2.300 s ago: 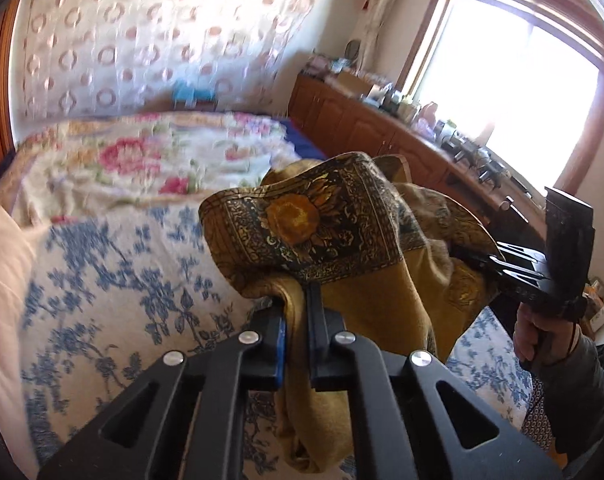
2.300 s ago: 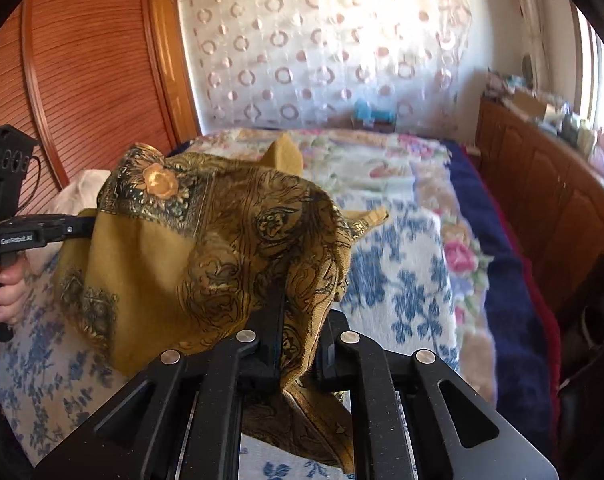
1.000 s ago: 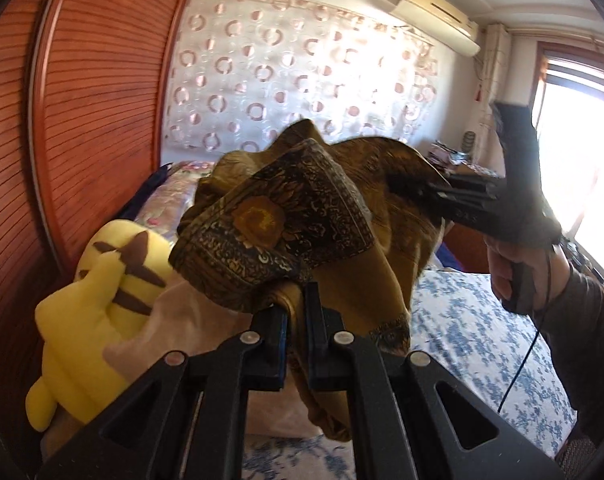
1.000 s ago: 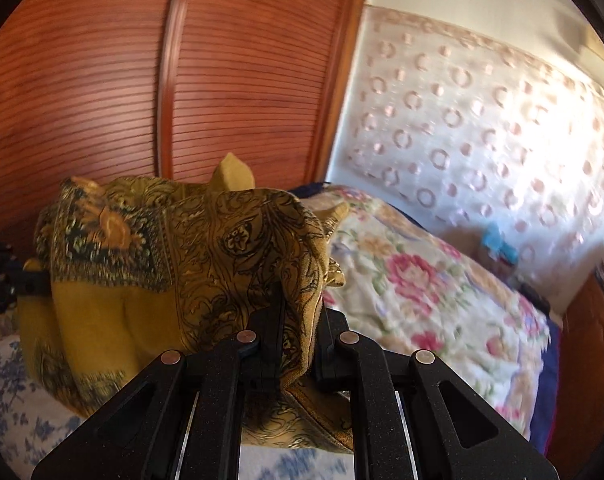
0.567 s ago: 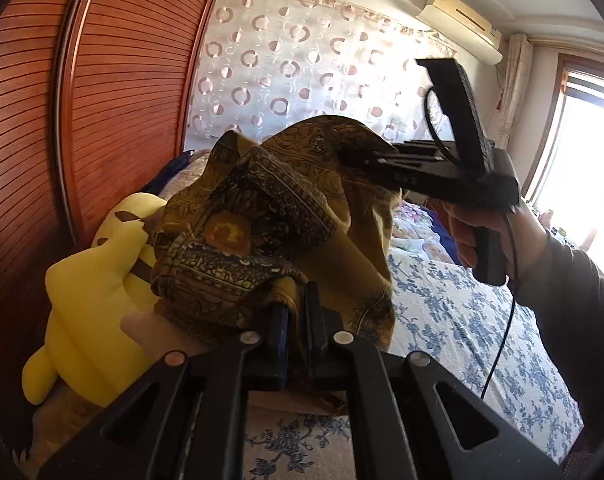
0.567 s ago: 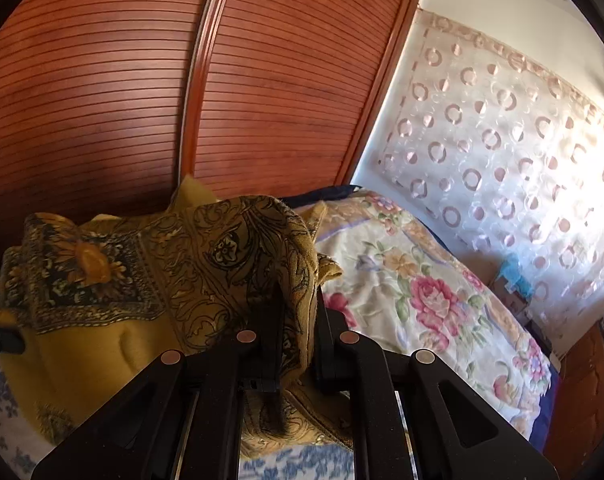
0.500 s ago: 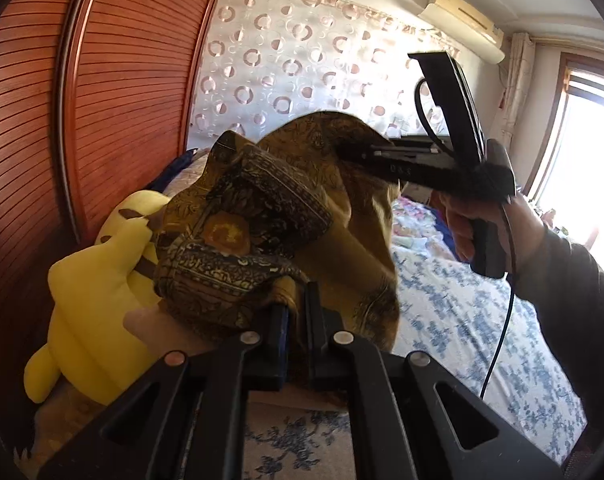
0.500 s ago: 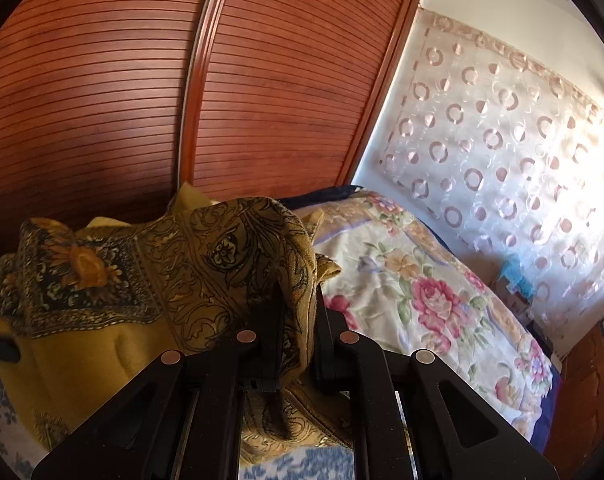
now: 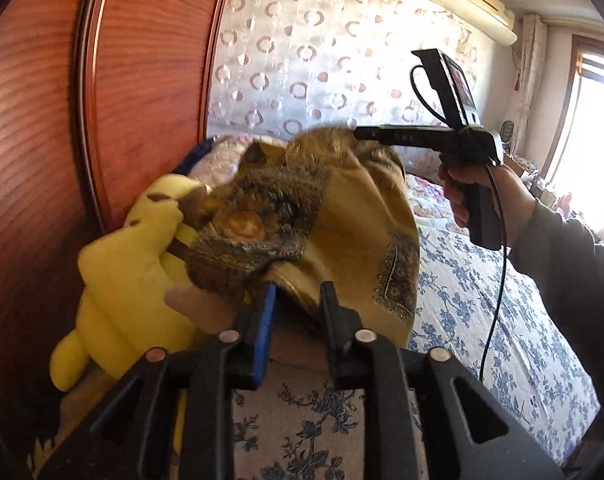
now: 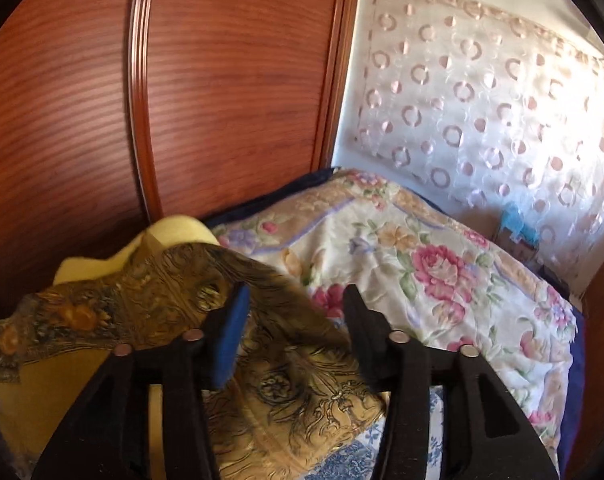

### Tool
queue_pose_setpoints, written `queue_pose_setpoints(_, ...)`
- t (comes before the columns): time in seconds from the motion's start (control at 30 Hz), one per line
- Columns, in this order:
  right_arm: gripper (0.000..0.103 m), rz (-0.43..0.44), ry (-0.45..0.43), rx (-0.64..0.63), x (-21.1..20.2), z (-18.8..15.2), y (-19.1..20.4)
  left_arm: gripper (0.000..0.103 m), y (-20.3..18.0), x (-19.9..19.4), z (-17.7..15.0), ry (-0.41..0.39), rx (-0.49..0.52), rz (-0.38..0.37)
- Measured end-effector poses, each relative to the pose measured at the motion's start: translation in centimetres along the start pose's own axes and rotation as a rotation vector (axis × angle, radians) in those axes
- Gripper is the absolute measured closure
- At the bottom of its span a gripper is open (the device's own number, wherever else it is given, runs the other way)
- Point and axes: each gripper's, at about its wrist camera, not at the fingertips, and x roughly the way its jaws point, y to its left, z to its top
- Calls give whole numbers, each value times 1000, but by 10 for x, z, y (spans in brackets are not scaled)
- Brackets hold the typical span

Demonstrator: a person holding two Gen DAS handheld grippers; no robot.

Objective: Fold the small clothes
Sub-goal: 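Carry the folded shirt with both grippers toward the yellow plush toy, then lower the folded shirt beside the yellow plush toy and open both grippers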

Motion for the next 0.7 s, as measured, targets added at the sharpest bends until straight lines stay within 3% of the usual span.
queue_pose_setpoints(0.2, 36, 85, -40, -22, -32, -6, 8, 72, 1, -5, 14, -39, 17, 4)
queue_pose_setpoints(0.3, 34, 169, 12, -25, -30, -16, 22, 72, -1, 11, 21, -3, 23, -2)
queue_pose_setpoints(0.43, 34, 218, 69, -39, -17, -33, 44, 71, -3, 25, 21, 19, 24, 8)
queue_pose_setpoints(0.53, 31, 204, 115, -53, 0, -45, 56, 69, -8, 22, 18, 19, 26, 6)
queue_pose_setpoints(0.7, 23, 157, 106, -39, 18, -54, 60, 67, -14, 7, 19, 7, 37, 22)
